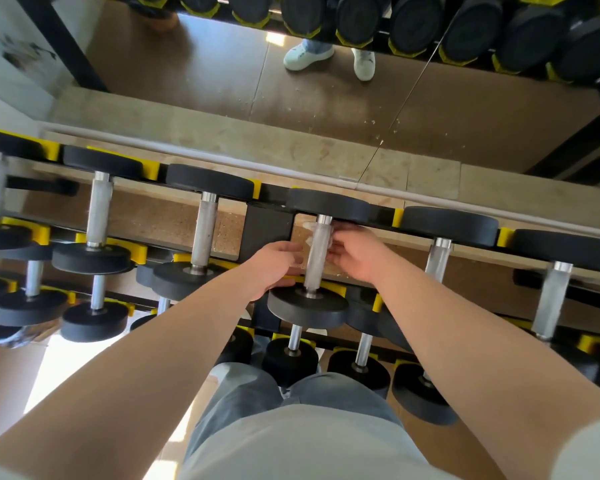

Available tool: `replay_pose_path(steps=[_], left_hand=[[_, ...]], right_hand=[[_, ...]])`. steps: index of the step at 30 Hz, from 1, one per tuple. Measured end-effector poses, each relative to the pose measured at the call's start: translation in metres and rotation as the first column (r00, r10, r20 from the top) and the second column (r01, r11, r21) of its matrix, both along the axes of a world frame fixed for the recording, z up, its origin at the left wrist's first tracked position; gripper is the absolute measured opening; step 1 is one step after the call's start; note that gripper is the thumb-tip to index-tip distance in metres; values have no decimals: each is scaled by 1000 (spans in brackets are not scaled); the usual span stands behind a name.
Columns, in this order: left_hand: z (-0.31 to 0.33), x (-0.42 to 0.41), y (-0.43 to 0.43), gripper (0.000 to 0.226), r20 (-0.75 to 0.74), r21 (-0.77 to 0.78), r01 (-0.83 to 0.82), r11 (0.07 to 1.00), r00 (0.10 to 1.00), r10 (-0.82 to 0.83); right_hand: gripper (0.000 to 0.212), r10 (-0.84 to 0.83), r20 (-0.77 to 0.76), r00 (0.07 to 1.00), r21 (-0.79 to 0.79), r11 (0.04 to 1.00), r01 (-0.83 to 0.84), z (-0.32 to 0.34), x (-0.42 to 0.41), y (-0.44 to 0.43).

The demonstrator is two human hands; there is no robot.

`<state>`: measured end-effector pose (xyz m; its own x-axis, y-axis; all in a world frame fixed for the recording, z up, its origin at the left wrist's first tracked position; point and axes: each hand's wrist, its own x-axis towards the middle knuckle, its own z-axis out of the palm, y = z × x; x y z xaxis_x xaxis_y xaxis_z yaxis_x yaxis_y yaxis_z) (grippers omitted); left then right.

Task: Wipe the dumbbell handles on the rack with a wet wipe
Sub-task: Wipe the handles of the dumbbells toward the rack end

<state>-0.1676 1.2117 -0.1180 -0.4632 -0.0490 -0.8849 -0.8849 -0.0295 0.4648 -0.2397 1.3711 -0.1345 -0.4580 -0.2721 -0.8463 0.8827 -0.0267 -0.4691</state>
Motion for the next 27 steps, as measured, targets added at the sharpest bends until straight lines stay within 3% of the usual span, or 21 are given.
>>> replay_pose_path(steps=[2, 4, 7, 9, 11, 14, 16, 18, 20, 23, 27], left_hand=[[0, -1, 0, 37, -19, 17, -23, 1000, 1000, 23], [-1, -4, 3, 31, -27, 40, -49, 998, 998, 50], [-3, -6, 8, 27, -1, 54, -21, 998, 1000, 21], [-7, -5, 10, 27, 7, 15, 78, 997, 997, -78], [-11, -5, 9, 26, -7, -2, 135, 991, 991, -135], [-19, -5, 5, 24, -34, 70, 15, 997, 999, -13], [-22, -7, 3, 28, -67, 25, -72, 997, 995, 74], [-21, -11, 3, 24, -92, 50, -155, 987, 983, 159], [-16, -15, 7, 17, -106, 123, -166, 978, 978, 180], [-13, -21, 10, 20, -159, 134, -157, 979, 971, 177], [-5, -32, 11, 17, -169, 188, -306, 933, 926, 338]], right_hand=[[30, 33, -10, 999, 9, 999, -33, 4, -2, 1], [29, 229, -12, 973, 71, 971, -227, 4, 1, 7], [31, 511, 61, 857, 154, 844, -514, 1, 8, 14], [31, 600, 79, 796, 178, 777, -603, 2, 12, 12], [31, 528, 50, 848, 190, 828, -527, 4, 17, 10], [29, 125, 5, 992, 65, 990, -125, 4, 20, 7], [30, -88, -4, 996, -43, 995, 88, 4, 19, 6], [32, -196, -22, 980, -103, 976, 193, 3, 18, 6], [34, -176, -58, 983, -80, 982, 171, 3, 21, 6], [31, -14, -84, 996, 19, 1000, 15, 5, 32, 7], [30, -34, -24, 999, 4, 999, 34, 5, 41, 9]])
